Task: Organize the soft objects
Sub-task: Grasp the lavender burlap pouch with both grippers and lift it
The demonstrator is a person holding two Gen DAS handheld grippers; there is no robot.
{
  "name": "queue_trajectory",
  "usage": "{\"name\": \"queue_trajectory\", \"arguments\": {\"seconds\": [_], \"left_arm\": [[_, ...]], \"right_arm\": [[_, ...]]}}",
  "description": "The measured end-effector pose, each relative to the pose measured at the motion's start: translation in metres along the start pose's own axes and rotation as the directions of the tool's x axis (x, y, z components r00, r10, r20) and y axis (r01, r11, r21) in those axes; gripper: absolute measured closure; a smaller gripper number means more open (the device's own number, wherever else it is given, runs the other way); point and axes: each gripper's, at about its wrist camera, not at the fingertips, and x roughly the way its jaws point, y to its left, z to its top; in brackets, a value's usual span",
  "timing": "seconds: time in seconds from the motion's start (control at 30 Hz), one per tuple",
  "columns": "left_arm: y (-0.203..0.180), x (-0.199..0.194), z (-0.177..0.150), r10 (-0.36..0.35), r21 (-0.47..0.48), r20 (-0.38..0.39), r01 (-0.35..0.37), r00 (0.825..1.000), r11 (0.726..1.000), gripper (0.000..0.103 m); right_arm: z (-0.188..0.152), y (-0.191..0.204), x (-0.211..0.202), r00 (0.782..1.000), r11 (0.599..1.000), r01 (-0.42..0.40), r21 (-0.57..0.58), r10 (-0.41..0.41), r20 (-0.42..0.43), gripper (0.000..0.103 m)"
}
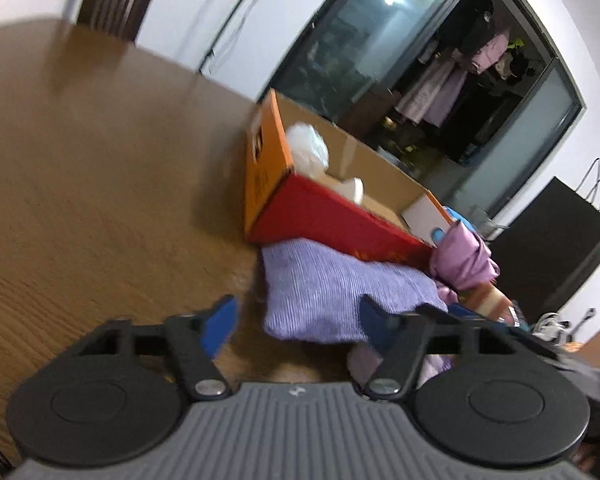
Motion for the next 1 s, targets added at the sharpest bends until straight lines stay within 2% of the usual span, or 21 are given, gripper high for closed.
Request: {"name": "queue_trajectory", "arguments": {"seconds": [0.07,0.13,0.17,0.2,0.3,0.47,0.6,0.73,0.77,0.8,0.87,0.93,1.0], "left_arm": [[0.004,0.001,-0.002,-0.054,-0.016,0.0,0.054,0.999,0.998,0.07],[0.004,-0.003,-0.004,-0.066,-0.006,0.025,0.066,0.998,0.998,0.077],[0.003,-0.006,-0.004,-0.064,0.002,0.035,0.064,0.997,0.998,0.084],[0.001,-0.009,-0.005,-0.067,0.013,0.041,0.067,0.997,0.998,0.09],[-0.008,-0.022,-0.009,-0.067,0.036,0.069,0.065,0.995,0.997,0.093],[-0.033,-0.082,-0.037,-0.118,0.098,0.165,0.103,0.979,0.99,0.093],[-0.058,-0.109,-0.086,-0.157,0.126,0.101,0.144,0.982,0.981,0.093],[-0.074,-0.122,-0.133,-0.199,0.16,-0.011,0.198,0.98,0.967,0.09],[-0.075,-0.123,-0.139,-0.195,0.167,-0.032,0.197,0.98,0.966,0.084],[-0.075,-0.124,-0.143,-0.191,0.173,-0.047,0.196,0.98,0.965,0.069],[-0.073,-0.127,-0.143,-0.166,0.173,-0.052,0.172,0.985,0.97,0.056],[-0.072,-0.125,-0.139,-0.166,0.155,-0.048,0.171,0.985,0.973,0.056],[-0.074,-0.118,-0.134,-0.157,0.143,-0.049,0.163,0.986,0.976,0.056]], "right_arm": [[-0.004,0.0,0.008,1.0,1.0,0.014,0.007,-0.014,-0.018,0.057],[-0.007,-0.003,0.011,1.0,0.999,0.016,0.03,-0.015,-0.012,0.071],[-0.008,-0.005,0.011,1.0,0.999,0.027,0.029,-0.027,-0.001,0.085],[-0.008,-0.006,0.01,0.999,0.999,0.033,0.03,-0.034,0.017,0.095],[-0.006,-0.008,0.002,0.999,1.0,0.005,0.029,-0.006,0.041,0.098],[-0.008,-0.002,-0.056,0.987,0.997,-0.068,-0.045,0.073,0.141,0.099],[-0.028,-0.019,-0.105,0.981,0.988,-0.147,-0.039,0.151,0.125,0.099],[-0.067,-0.026,-0.145,0.983,0.983,-0.175,-0.048,0.177,0.037,0.099],[-0.077,-0.028,-0.151,0.983,0.983,-0.183,-0.035,0.183,0.009,0.099],[-0.087,-0.032,-0.158,0.982,0.982,-0.188,-0.013,0.188,-0.013,0.095],[-0.104,-0.043,-0.171,0.983,0.982,-0.184,0.038,0.185,-0.022,0.091],[-0.111,-0.054,-0.178,0.985,0.982,-0.169,0.087,0.17,0.001,0.079],[-0.114,-0.062,-0.176,0.988,0.981,-0.155,0.12,0.154,0.017,0.076]]}}
